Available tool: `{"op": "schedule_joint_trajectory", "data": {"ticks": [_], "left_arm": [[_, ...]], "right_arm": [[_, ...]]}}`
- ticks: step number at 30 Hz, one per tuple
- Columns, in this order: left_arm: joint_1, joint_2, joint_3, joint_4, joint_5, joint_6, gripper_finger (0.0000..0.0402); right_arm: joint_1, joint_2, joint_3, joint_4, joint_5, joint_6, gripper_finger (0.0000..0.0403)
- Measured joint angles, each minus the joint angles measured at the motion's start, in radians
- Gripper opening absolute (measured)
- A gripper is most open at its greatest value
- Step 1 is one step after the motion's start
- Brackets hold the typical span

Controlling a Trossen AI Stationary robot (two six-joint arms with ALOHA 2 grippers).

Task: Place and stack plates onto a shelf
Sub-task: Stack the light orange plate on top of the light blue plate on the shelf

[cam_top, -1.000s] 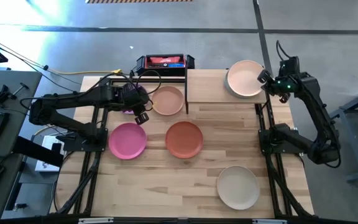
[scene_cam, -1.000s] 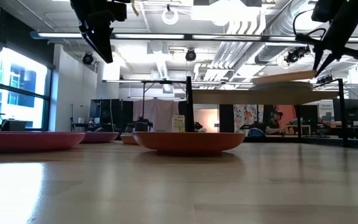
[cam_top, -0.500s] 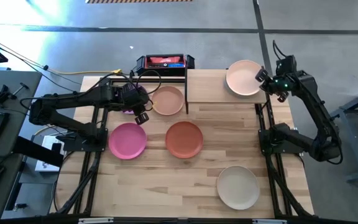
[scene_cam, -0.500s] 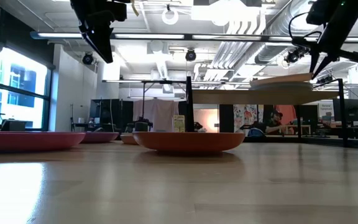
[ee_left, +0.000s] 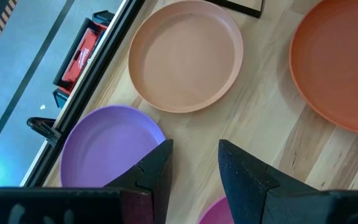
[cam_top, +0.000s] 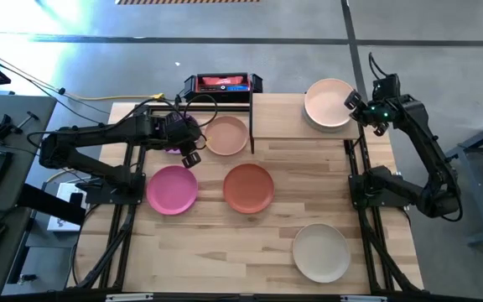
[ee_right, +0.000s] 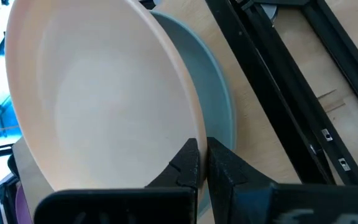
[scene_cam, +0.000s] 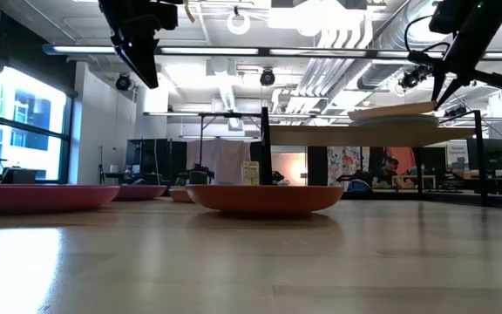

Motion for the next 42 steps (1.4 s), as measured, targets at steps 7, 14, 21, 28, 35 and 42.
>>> {"op": "schedule_joint_trajectory", "data": {"ticks": [7, 14, 21, 28, 35, 42], "left_arm": [[0.0, 0.0, 0.0, 0.0, 0.0, 0.0, 0.0117], [0.0, 0.0, 0.0, 0.0, 0.0, 0.0, 0.0117], [0.0, 0.0, 0.0, 0.0, 0.0, 0.0, 0.0117], [0.0, 0.0, 0.0, 0.0, 0.0, 0.0, 0.0117], [0.0, 0.0, 0.0, 0.0, 0.0, 0.0, 0.0117], [0.0, 0.0, 0.0, 0.0, 0.0, 0.0, 0.0117]], "right_arm": [[0.0, 0.0, 0.0, 0.0, -0.006, -0.017, 0.0001], [-0.001, 0.008, 0.0, 0.0, -0.025, -0.042, 0.0001], [0.0, 0.046, 0.0, 0.0, -0.066, -0.042, 0.0005], [0.0, 0.037, 0.0, -0.028, -0.042, -0.042, 0.0067], [0.0, 0.036, 0.0, -0.032, -0.028, -0.052, 0.0096], [-0.001, 0.034, 0.0, -0.037, -0.099, -0.077, 0.0097]]}}
